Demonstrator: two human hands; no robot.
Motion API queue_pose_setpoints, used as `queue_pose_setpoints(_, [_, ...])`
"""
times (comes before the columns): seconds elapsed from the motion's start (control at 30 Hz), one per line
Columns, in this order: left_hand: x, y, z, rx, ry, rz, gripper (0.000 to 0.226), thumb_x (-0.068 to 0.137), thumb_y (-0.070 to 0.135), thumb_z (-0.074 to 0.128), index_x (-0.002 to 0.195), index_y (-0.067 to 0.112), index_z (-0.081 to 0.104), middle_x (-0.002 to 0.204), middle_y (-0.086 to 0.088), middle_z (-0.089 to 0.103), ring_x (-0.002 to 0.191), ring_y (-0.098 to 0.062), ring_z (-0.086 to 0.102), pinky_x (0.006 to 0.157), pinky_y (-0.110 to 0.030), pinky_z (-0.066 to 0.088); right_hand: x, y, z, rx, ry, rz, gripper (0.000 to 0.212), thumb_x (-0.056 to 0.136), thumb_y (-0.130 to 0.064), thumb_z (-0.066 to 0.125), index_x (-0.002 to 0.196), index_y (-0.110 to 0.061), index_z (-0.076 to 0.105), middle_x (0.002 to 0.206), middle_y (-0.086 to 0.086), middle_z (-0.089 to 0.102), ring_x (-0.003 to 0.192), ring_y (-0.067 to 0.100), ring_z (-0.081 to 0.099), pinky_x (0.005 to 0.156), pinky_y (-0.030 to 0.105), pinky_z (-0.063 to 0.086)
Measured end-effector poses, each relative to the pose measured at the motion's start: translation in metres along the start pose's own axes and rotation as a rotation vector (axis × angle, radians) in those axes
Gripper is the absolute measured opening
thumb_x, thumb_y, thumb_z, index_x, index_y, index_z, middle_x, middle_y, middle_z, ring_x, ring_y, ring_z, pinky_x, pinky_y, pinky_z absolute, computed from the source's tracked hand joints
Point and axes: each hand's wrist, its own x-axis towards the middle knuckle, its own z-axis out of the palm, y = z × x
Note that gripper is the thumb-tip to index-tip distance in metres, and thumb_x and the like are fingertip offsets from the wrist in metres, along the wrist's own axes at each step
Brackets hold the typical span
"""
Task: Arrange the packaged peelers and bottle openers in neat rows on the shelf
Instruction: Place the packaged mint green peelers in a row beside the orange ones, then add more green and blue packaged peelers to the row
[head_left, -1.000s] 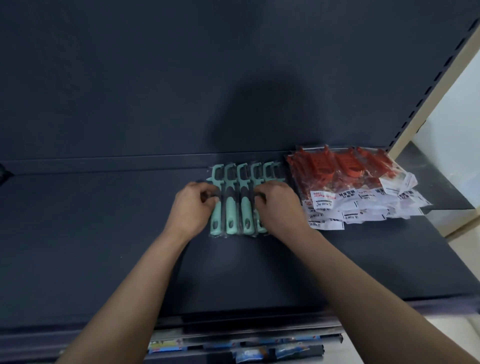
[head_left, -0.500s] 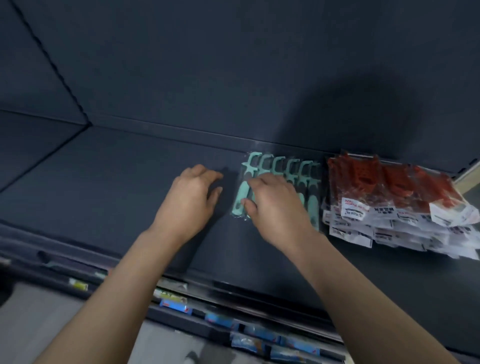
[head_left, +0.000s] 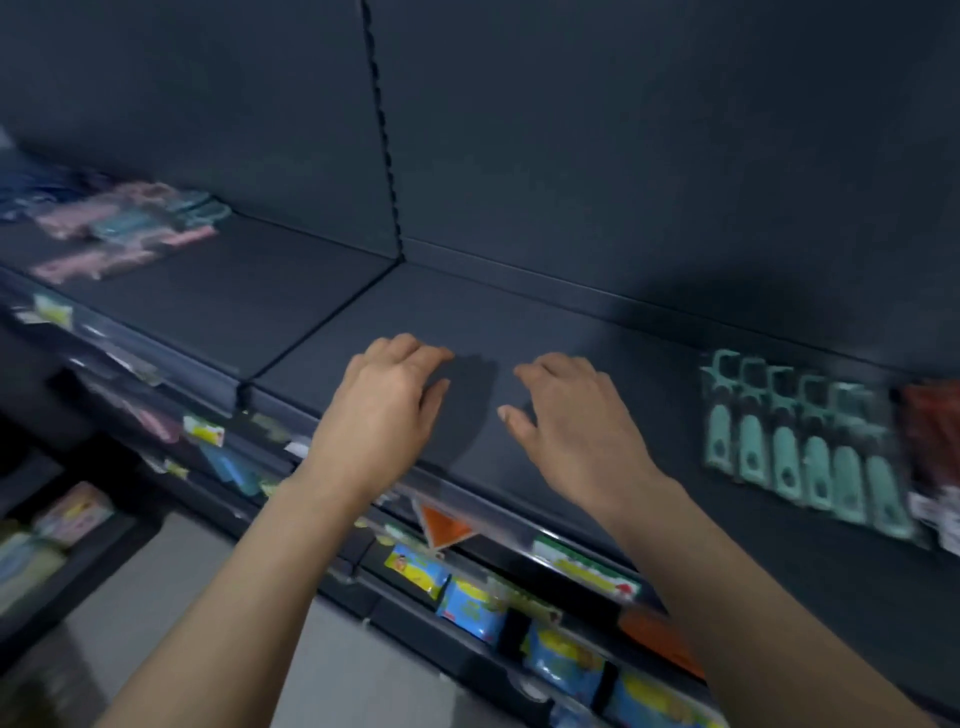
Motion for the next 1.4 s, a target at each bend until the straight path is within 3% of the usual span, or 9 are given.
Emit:
queue_pose_setpoints(0.4, [-0.043, -0.19, -0.094, 0.094, 0.023, -0.165, 0.028, 0.089, 0.012, 0.059, 0.116, 0.007, 0.062, 0.103, -0.011, 0.061, 0.1, -0.034, 0.055, 0.088, -0.046, 0.045, 0.102, -0.191, 0.051, 0.063, -0.006, -0.178, 0.036, 0.095, -0.036, 0.047, 0.122, -0.011, 0.054, 0.117, 0.005, 0.054, 0.11, 0.024, 0.047, 0.094, 0.035, 0.038])
queue_pose_setpoints(0.63, [-0.057, -0.279, -0.123, 0.142, 0.065, -0.316, 0.025, 0.086, 0.007, 0.062, 0.111, 0.005, 0.065, 0.098, -0.011, 0.063, 0.093, -0.036, 0.058, 0.084, -0.047, 0.047, 0.167, -0.267, 0.091, 0.114, -0.055, -0.304, 0.034, 0.095, -0.034, 0.049, 0.12, -0.012, 0.054, 0.118, 0.003, 0.053, 0.11, 0.022, 0.044, 0.093, 0.033, 0.035])
queue_pose_setpoints(0.9, [-0.026, -0.382, -0.142, 0.225, 0.013, -0.409, 0.027, 0.089, 0.013, 0.059, 0.116, 0.007, 0.064, 0.104, -0.009, 0.063, 0.099, -0.032, 0.056, 0.086, -0.047, 0.045, 0.269, -0.341, 0.134, 0.131, -0.077, -0.389, 0.038, 0.094, -0.037, 0.048, 0.122, -0.013, 0.054, 0.119, 0.005, 0.054, 0.111, 0.025, 0.047, 0.093, 0.036, 0.037])
queue_pose_setpoints(1.17, [0.028, -0.477, -0.157, 0.207, 0.018, -0.41, 0.03, 0.09, 0.016, 0.058, 0.12, 0.011, 0.061, 0.108, -0.007, 0.061, 0.103, -0.03, 0.054, 0.09, -0.042, 0.042, 0.365, -0.386, 0.15, 0.155, -0.086, -0.363, 0.04, 0.095, -0.036, 0.048, 0.125, -0.01, 0.053, 0.121, 0.007, 0.054, 0.112, 0.025, 0.047, 0.096, 0.037, 0.039])
queue_pose_setpoints(1.4, [0.081, -0.563, -0.151, 0.104, -0.05, -0.251, 0.029, 0.092, 0.017, 0.055, 0.121, 0.011, 0.06, 0.108, -0.008, 0.06, 0.103, -0.03, 0.054, 0.09, -0.042, 0.042, 0.424, -0.41, 0.171, 0.114, -0.085, -0.163, 0.031, 0.094, -0.032, 0.049, 0.116, -0.011, 0.056, 0.114, 0.008, 0.054, 0.106, 0.026, 0.048, 0.084, 0.035, 0.036])
